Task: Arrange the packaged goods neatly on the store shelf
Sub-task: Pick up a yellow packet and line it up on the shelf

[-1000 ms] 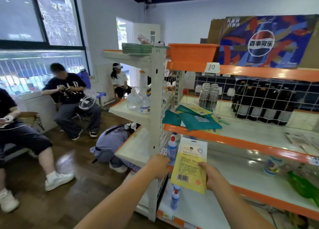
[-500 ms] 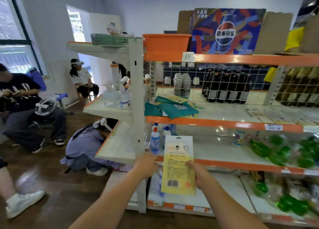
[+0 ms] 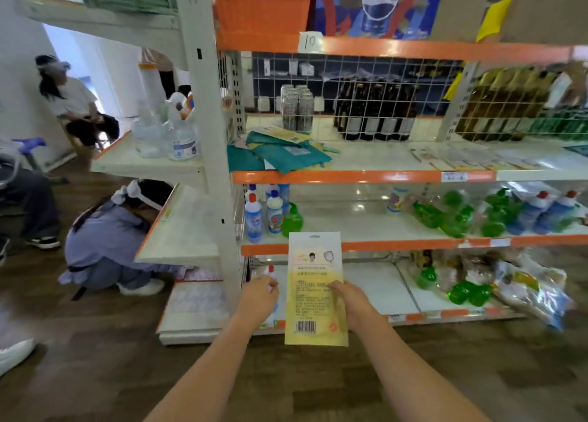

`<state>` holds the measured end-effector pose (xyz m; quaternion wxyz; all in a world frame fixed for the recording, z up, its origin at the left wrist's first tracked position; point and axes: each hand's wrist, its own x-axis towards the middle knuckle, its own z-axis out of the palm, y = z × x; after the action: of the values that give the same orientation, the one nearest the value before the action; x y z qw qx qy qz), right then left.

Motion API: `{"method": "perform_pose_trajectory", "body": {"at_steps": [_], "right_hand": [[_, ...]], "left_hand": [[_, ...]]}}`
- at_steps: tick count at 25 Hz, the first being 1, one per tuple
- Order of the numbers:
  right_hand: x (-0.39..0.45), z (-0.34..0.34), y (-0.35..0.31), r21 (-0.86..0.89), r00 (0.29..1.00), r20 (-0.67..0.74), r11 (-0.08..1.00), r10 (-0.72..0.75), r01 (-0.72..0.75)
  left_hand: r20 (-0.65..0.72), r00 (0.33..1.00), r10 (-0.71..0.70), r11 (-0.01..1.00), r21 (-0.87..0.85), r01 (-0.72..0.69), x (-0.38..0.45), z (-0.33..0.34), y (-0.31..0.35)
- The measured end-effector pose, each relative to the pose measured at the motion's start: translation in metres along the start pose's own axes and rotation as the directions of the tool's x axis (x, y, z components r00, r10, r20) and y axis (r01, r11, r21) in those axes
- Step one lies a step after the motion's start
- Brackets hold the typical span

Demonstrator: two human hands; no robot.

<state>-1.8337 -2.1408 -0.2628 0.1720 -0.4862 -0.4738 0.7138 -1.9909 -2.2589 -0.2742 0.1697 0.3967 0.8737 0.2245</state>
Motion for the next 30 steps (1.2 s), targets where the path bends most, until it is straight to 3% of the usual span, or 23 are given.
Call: {"method": "perform_pose_trajectory", "body": {"at_steps": [8, 11, 15, 18, 20, 27, 30], "right_hand": [[0.008, -0.01, 0.004, 0.225, 1.0, -0.001, 0.974, 0.022, -0.021], [0.008, -0.006, 0.006, 0.258, 0.999, 0.03, 0.965, 0.03, -0.037], [0.008, 0.002, 0.001, 0.254, 0.999, 0.052, 0.967, 0.017, -0.029], [0.01, 0.007, -0.007, 0.244, 0.998, 0.058, 0.97, 0.009, -0.023], [0.011, 0.009, -0.011, 0.232, 0.999, 0.051, 0.973, -0.007, -0.005], [0.002, 0.01, -0.012, 0.177, 0.998, 0.031, 0.983, -0.058, 0.051], [0.002, 0.011, -0.004, 0.145, 0.999, 0.022, 0.989, -0.04, 0.036]], "left_hand": [[0.078, 0.994, -0.073, 0.959, -0.267, 0.092, -0.009, 0.023, -0.001], [0.134, 0.983, -0.128, 0.898, -0.404, 0.172, -0.014, 0.022, 0.004], [0.348, 0.906, -0.241, 0.573, -0.703, 0.422, -0.018, 0.011, 0.018], [0.479, 0.867, -0.135, 0.346, -0.798, 0.494, -0.017, 0.008, 0.021], [0.537, 0.837, -0.104, 0.263, -0.797, 0.543, -0.022, 0.006, 0.026], [0.502, 0.85, -0.161, 0.271, -0.805, 0.527, -0.034, 0.017, 0.04], [0.44, 0.867, -0.233, 0.377, -0.781, 0.497, -0.034, 0.023, 0.035]]}}
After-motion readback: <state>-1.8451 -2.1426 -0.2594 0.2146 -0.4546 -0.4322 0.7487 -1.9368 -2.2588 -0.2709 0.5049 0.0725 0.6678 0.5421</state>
